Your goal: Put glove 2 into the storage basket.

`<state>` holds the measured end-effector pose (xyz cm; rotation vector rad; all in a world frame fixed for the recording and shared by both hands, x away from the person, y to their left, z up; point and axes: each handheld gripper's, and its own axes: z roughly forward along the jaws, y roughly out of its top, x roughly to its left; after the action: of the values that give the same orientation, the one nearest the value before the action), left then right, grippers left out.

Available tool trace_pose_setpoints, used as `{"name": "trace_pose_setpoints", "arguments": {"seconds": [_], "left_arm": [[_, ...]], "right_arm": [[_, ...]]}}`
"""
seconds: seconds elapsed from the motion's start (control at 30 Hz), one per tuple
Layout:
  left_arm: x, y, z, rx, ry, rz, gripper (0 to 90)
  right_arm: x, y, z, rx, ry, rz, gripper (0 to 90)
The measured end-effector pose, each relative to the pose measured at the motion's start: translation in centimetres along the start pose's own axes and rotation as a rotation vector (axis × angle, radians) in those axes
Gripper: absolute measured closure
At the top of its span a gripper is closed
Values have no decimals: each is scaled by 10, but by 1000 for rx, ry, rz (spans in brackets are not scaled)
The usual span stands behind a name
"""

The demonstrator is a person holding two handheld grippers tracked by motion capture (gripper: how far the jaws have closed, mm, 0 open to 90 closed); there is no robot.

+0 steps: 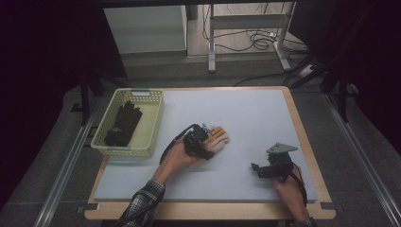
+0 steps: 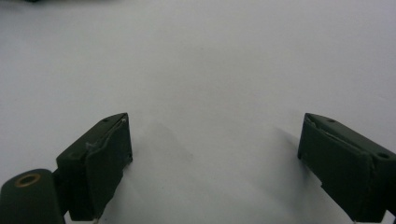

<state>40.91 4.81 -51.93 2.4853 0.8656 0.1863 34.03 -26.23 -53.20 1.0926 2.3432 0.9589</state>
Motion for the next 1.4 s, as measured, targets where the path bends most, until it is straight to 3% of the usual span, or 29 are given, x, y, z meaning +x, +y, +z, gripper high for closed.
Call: {"name": "trace_pose_setpoints", "arguments": {"seconds": [0.03, 0.07, 0.37, 0.6, 0.73, 1.03, 1.23, 1.4], "left_arm": [[1, 0, -2, -3, 2, -3, 262], [3, -1, -3, -12, 1, -9, 380], [4, -3, -6, -29, 11, -52, 548], [7, -2, -12, -56, -4, -92, 568], [9, 2, -26, -88, 1, -109, 568], [24, 10, -66, -122, 58, -153, 563], [43, 8, -97, -127, 121, -180, 561], [63, 2, -120, -137, 176, -230, 560]], "right_arm": [[0, 0, 0, 0, 0, 0, 96], [0, 0, 0, 0, 0, 0, 96], [0, 0, 0, 0, 0, 0, 96], [0, 0, 0, 0, 0, 0, 96], [0, 0, 0, -1, 0, -1, 96], [0, 0, 0, -3, 1, -1, 96], [0, 0, 0, -4, 1, -1, 96], [0, 0, 0, -3, 1, -1, 96]]}}
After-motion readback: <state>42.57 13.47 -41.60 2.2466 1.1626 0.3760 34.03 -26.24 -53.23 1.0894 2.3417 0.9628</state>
